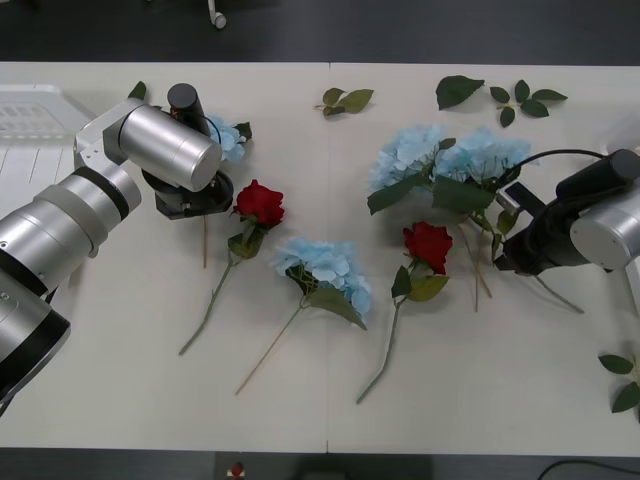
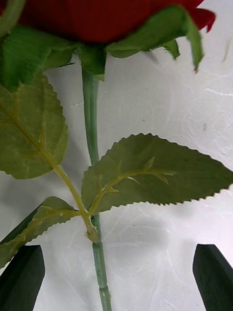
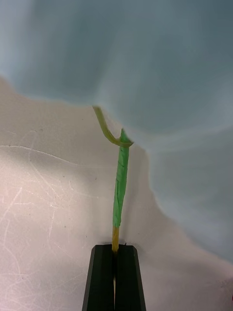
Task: Put the red flowers into the right box and the blue flowers into the left box
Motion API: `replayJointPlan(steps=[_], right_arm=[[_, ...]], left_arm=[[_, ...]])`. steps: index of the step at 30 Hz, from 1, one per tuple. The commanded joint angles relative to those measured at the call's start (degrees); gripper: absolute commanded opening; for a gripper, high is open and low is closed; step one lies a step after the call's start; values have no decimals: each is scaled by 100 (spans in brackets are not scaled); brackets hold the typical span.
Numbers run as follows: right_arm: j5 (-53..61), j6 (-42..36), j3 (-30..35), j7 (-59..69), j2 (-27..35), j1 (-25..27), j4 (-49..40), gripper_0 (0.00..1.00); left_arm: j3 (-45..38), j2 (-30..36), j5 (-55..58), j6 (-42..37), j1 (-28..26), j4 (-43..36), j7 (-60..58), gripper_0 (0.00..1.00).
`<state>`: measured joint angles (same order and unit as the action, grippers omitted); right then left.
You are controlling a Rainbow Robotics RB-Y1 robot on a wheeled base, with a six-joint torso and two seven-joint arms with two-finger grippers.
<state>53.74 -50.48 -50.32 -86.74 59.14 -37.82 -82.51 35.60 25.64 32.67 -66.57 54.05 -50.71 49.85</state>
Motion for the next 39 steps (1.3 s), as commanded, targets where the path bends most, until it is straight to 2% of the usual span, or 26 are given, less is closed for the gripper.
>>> replayJointPlan(steps=[1, 4, 8, 11, 14, 19, 22, 27, 30, 34, 39], right_arm=[[67, 4, 31, -247, -78, -23, -11, 88], [84, 4, 31, -273, -78, -23, 7, 87], [93, 12, 31, -335, -149, -23, 95, 67], [93, 56, 31, -379, -184, -23, 183, 60], [58, 56, 31, -405, -219, -23, 218, 47], [31, 65, 31, -449, -219, -23, 218, 21], [40, 56, 31, -467, -219, -23, 253, 10], [93, 118, 40, -476, -149, -32, 262, 6], [374, 171, 145, -484, 71, -32, 262, 5], [875, 171, 321, -537, 458, -32, 200, 5], [1657, 171, 690, -660, 1038, -32, 104, 5]], left_arm=[[-211, -33, -217, 30, 123, -149, -134, 0], [-335, 72, -252, -6, 132, -352, -81, 0], [-598, 266, -401, -313, 114, -888, 33, 0], [-739, 433, -595, -621, 114, -1310, 147, 0], [-1090, 547, -647, -902, 70, -1652, 464, 0], [-2189, 723, -674, -1535, -290, -2575, 1378, 0], [-2716, 899, -674, -1957, -563, -3217, 1914, 0], [-3481, 1435, -305, -2616, -1090, -4184, 2696, 0], [-3920, 1909, 126, -2721, -1380, -4359, 3215, 0], [-4325, 2507, 645, -2607, -1688, -4272, 3909, 0], [-4650, 3263, 1348, -2291, -1767, -3278, 4876, 0]])
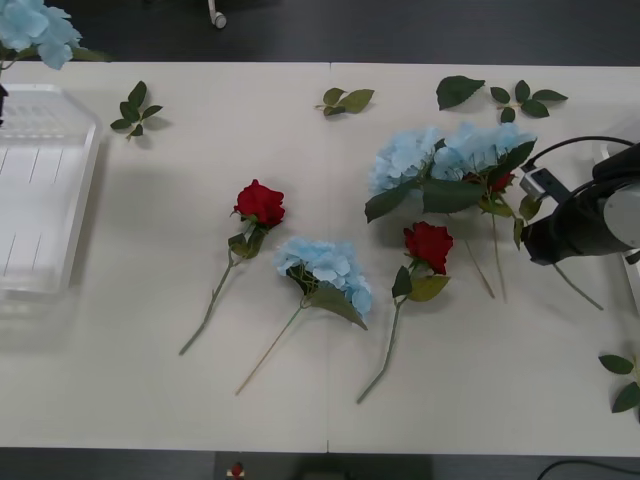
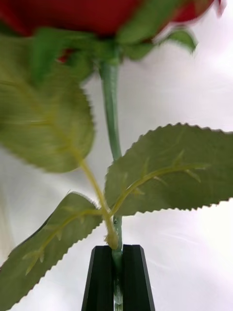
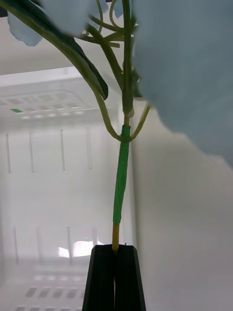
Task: Put the red flowers into the right box and the blue flowers into the left box
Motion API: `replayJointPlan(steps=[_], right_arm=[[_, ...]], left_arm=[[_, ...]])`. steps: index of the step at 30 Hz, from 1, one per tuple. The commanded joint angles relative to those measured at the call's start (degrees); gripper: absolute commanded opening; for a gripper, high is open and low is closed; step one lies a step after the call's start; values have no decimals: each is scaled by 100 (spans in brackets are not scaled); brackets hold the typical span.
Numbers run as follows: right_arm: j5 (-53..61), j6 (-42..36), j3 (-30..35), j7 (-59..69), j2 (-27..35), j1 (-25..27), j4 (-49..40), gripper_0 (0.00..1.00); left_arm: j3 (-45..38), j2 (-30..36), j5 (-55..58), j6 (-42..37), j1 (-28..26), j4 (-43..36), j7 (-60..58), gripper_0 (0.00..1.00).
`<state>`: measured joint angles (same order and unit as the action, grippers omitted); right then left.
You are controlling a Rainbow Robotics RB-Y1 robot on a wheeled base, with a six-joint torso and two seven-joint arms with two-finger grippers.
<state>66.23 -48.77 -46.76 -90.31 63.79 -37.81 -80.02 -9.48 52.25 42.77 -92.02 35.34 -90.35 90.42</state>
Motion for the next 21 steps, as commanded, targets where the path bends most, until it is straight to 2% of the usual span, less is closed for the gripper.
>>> replayJointPlan(steps=[1, 7, 14, 21], right_arm=[[461, 8, 370, -312, 626, -25, -145, 5], [611, -1, 572, -487, 1101, -33, -154, 5], [593, -1, 695, -505, 1294, -33, 154, 5], [936, 8, 853, -522, 1523, -25, 619, 5]], left_arm=[[-160, 681, 407, 334, 105, 835, 969, 0], [-142, 1129, 811, 1309, 167, 2417, 2357, 0], [104, 1129, 820, 1749, 167, 3164, 2841, 0], [1273, 1068, 908, 2751, 167, 3489, 2814, 0]])
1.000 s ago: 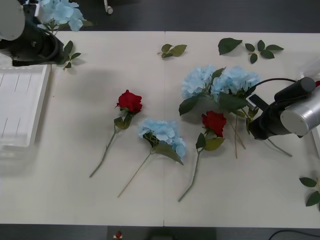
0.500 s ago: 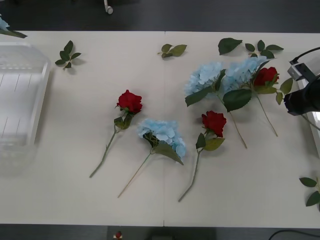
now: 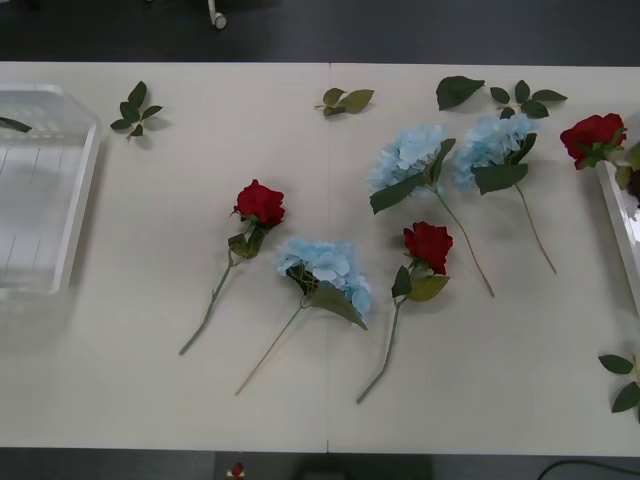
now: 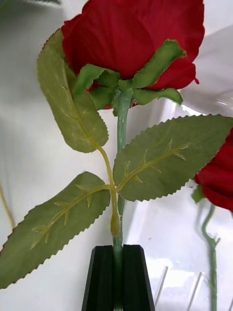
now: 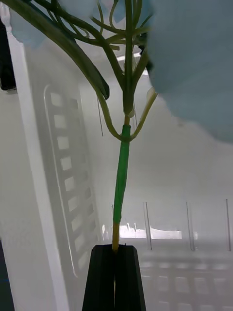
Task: Put the red flowers into the right box and the blue flowers into the left box
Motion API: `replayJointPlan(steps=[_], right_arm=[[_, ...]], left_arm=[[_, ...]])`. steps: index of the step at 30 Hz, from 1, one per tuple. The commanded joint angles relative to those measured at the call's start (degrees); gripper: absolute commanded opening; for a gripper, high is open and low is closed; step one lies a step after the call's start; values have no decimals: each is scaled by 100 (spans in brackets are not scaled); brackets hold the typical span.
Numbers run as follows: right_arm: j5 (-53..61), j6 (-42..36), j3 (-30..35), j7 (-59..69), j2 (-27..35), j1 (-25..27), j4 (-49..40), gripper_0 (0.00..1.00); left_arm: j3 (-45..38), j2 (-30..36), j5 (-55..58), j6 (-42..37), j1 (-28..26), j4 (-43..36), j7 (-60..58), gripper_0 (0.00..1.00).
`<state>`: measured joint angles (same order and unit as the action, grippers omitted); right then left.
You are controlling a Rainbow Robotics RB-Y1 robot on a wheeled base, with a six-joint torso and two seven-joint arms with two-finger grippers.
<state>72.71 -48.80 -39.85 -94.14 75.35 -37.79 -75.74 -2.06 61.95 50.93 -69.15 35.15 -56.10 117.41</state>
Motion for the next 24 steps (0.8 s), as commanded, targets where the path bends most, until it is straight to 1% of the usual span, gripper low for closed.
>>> replayJointPlan(steps=[1, 5, 10, 14, 22, 24], right_arm=[[411, 28, 197, -157, 419, -27, 270, 5], [648, 55, 337, -254, 533, -36, 525, 5], [692, 64, 390, -385, 630, -27, 780, 5], [754, 72, 399, -781, 700, -27, 1009, 5], [807, 134, 390, -1308, 533, -27, 1721, 5], [648, 187, 390, -1335, 419, -27, 1879, 5]], left_arm=[[672, 63, 102, 613, 185, 108, 107, 0], [883, -166, 22, 956, 185, 345, 116, 0], [883, -403, -74, 991, 176, 512, 142, 0], [883, -552, -145, 1000, 159, 565, 133, 0], [883, -702, -206, 1158, 159, 618, 107, 1], [883, -702, -180, 1167, 159, 618, 116, 38]])
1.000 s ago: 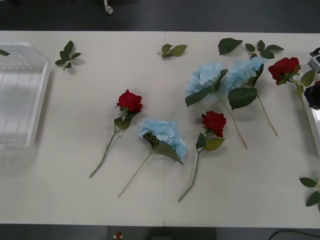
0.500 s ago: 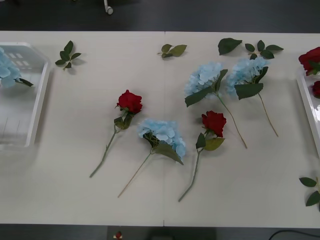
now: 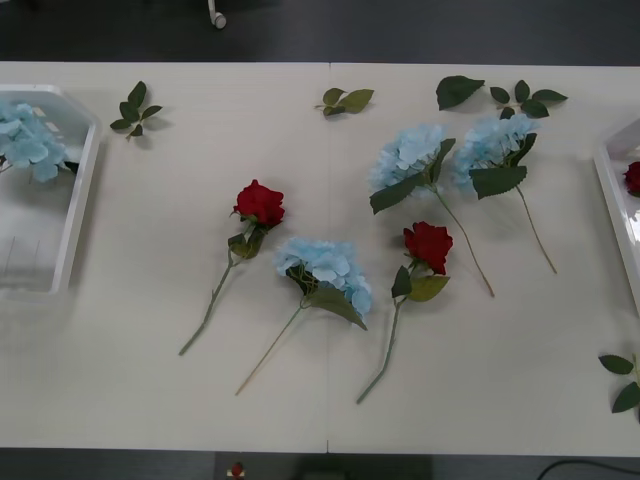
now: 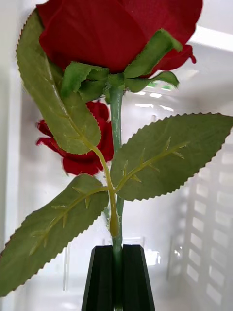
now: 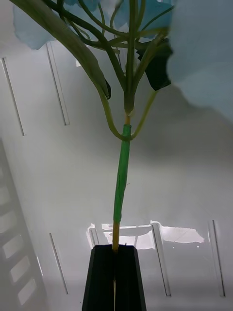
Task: Put the red flowers into the right box and the blue flowers into the left box
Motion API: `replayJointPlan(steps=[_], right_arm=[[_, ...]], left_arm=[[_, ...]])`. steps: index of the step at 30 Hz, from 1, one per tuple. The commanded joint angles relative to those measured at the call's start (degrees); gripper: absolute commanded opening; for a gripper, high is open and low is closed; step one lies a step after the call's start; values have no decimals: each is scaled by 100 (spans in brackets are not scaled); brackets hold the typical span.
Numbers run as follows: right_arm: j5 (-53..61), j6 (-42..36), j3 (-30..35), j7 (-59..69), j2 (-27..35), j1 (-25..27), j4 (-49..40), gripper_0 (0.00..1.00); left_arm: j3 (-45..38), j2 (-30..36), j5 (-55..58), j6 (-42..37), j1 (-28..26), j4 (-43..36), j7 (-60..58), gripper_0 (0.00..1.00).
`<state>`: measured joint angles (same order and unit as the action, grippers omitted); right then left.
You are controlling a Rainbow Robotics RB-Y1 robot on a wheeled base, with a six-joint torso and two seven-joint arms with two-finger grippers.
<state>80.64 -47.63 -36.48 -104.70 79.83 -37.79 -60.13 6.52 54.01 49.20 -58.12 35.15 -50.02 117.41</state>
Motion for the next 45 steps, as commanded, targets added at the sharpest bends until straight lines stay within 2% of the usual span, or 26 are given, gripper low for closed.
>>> replayJointPlan(steps=[1, 3, 5, 6, 10, 16, 19, 26, 28, 29, 30, 31, 33, 35, 39, 41, 45], right_arm=[[-277, 140, 53, -288, -99, -27, 414, 5], [-611, 307, 44, -314, -213, -27, 555, 5], [-953, 466, 53, -323, -328, -27, 678, 5], [-1068, 518, 44, -323, -380, -27, 731, 5], [-1463, 721, 53, -332, -618, -27, 968, 5], [-1779, 1037, 44, -332, -899, 87, 1337, 5], [-1894, 1371, 53, -332, -925, 342, 1364, 5], [-1920, 1731, 44, -314, -960, 597, 1381, 6], [-1920, 1740, 53, -332, -960, 597, 1381, 24], [-1920, 1749, 53, -332, -960, 588, 1390, 40], [-1911, 1749, 44, -340, -960, 597, 1381, 47], [-1911, 1749, 44, -332, -960, 588, 1355, 60], [-1885, 1749, 53, -340, -960, 588, 1302, 73], [-1885, 1749, 53, -358, -960, 588, 1214, 78], [-1850, 1705, 123, -411, -952, 588, 1012, 80], [-1788, 1476, 273, -455, -917, 597, 748, 81], [-1402, 835, 712, -525, -820, 597, 212, 81]], left_arm=[[25, 92, 1, 64, 159, 9, 125, 58], [25, 92, 19, 82, 159, -26, 151, 82], [16, 101, 28, 90, 159, -105, 177, 96], [-19, 109, 37, 82, 150, -122, 186, 99], [-336, 118, 72, -226, 150, -254, 256, 100], [-1346, 145, 98, -1448, 150, -764, 353, 100], [-1760, 153, 221, -2133, 159, -1089, 362, 100], [-2023, 232, 898, -3161, 150, -1643, 37, 100], [-2023, 232, 1030, -3425, 150, -1827, -236, 100], [-2023, 232, 1126, -3636, 132, -2038, -482, 100], [-2014, 232, 1179, -3706, 115, -2135, -579, 100], [-1971, 232, 1267, -3821, 71, -2372, -772, 100], [-1874, 232, 1434, -3873, -105, -2873, -1132, 100], [-1795, 232, 1575, -3856, -378, -3506, -1633, 100], [-1522, 232, 1689, -3592, -879, -4666, -2539, 100], [-1329, 232, 1663, -3293, -1230, -5369, -3180, 100], [-810, 232, 1408, -2757, -1634, -6266, -3989, 100]])
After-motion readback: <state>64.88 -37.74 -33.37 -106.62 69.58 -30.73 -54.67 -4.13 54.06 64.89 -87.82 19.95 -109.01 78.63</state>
